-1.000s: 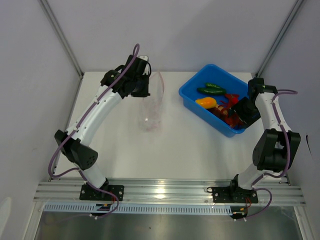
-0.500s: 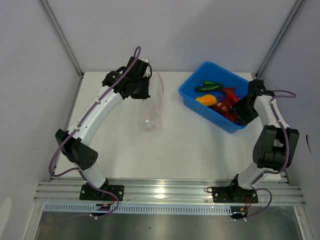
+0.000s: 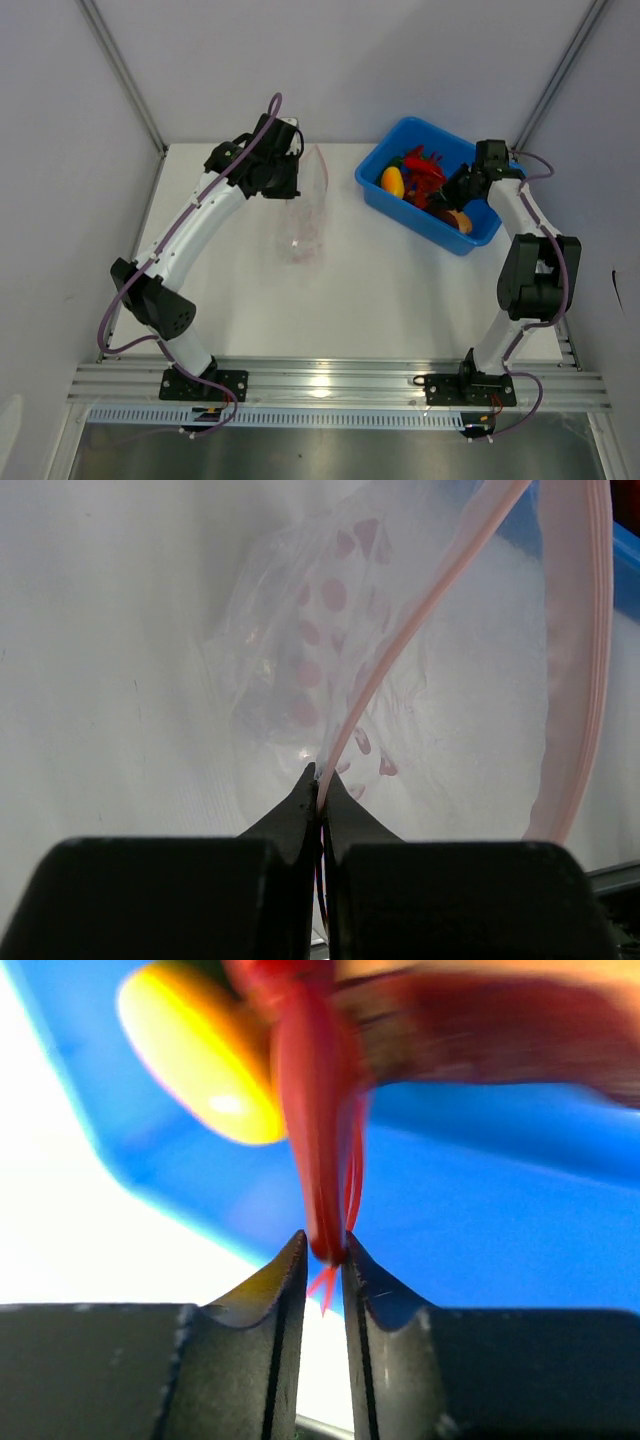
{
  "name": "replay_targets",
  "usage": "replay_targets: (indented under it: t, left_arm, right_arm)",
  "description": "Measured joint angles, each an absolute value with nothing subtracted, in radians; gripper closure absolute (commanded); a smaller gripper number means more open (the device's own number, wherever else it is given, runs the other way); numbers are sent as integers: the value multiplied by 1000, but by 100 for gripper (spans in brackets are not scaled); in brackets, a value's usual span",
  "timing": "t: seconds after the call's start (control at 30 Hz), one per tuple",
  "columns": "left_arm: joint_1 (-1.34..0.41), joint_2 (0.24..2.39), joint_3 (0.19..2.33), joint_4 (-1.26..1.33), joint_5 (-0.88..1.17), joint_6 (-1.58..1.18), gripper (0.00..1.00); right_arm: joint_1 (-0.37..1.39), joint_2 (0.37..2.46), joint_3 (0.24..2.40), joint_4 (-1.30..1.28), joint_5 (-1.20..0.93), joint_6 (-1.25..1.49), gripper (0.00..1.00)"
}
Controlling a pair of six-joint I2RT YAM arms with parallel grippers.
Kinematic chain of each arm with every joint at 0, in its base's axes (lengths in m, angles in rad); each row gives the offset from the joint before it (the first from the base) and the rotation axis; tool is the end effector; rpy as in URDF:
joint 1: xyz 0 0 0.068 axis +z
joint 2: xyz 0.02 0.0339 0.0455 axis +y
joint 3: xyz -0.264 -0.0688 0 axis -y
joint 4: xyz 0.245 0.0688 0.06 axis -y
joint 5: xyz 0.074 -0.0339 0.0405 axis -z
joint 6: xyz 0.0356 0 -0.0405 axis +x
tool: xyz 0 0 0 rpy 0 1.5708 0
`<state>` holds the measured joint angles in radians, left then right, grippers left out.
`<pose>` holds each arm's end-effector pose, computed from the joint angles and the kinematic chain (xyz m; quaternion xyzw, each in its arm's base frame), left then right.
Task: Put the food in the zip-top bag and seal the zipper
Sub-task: Adjust the fake fruit in the bin.
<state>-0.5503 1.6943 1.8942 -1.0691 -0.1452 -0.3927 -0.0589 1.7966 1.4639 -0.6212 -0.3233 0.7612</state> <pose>0.3021 -0.1793 0.3995 0.0489 0.9357 -0.0950 0.3363 0.3926 -0.0118 0.2596 0.3301 0.8819 0.2471 0.2286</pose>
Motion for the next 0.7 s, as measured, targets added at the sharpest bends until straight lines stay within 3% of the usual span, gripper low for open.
replay_targets:
  t: [0.2, 0.43, 0.6, 0.7]
  left_arm:
    - [-550, 1694, 1894, -1073, -126, -394, 99]
    - [-550, 1694, 1894, -1082, -118, -397, 100]
    - [-550, 1694, 1894, -1085, -110, -402, 99]
    - [-550, 1694, 1894, -1085, -99, -402, 99]
  right_arm:
    - [8, 1797, 1491, -562, -432, 812, 90]
    - [-17, 1765, 1514, -635, -373, 809, 98]
    - [-118, 1707, 1478, -702, -296, 791, 97]
    - [-142, 1667, 1473, -727, -270, 765, 83]
